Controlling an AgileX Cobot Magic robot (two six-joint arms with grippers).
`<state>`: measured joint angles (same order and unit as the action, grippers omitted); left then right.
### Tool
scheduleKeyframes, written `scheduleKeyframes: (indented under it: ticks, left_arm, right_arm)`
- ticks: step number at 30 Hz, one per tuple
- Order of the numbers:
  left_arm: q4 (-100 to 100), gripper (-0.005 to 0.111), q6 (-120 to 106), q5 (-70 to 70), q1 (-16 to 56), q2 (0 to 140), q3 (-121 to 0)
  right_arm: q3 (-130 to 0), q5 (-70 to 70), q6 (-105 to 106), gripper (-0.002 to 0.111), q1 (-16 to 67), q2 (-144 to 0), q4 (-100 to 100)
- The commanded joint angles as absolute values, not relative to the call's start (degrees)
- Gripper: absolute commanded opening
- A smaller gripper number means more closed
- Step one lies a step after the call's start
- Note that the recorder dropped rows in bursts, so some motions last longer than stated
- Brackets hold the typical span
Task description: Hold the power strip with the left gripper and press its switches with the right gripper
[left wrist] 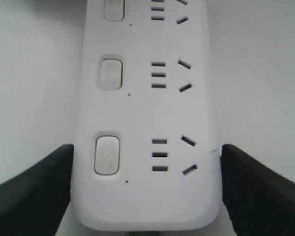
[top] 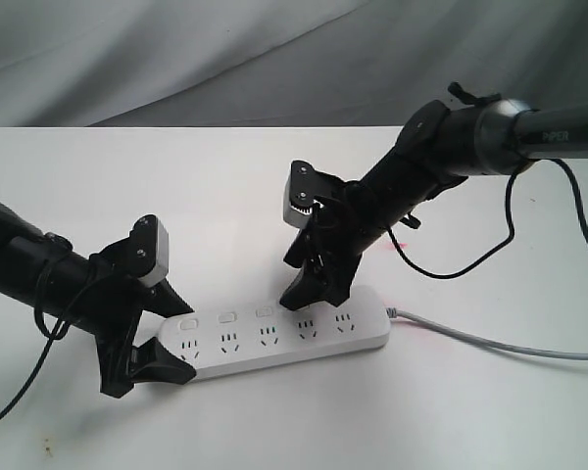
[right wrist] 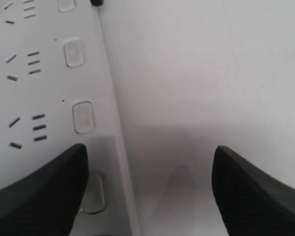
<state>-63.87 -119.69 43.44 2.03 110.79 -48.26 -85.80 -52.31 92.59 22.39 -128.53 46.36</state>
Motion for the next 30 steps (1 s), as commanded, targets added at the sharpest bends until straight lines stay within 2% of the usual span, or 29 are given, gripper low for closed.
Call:
scheduleKeyframes:
  ticks: [1, 21, 30]
  left_arm:
    - [-64.1, 0.0, -120.0, 43.7, 2.2, 110.7, -48.6]
    - [-64.1, 0.0, -120.0, 43.7, 2.2, 110.7, -48.6]
    - [-64.1, 0.0, -120.0, 43.7, 2.2, 110.7, -48.6]
  right_arm:
    - [-85.1, -49.7, 92.7, 0.066, 22.5, -130.2, 40.4]
    - [-85.1, -47.6, 86.8, 0.066, 20.9, -130.2, 31.0]
    - [-85.1, -55.2, 97.4, 0.066, 18.0, -125.5, 49.7]
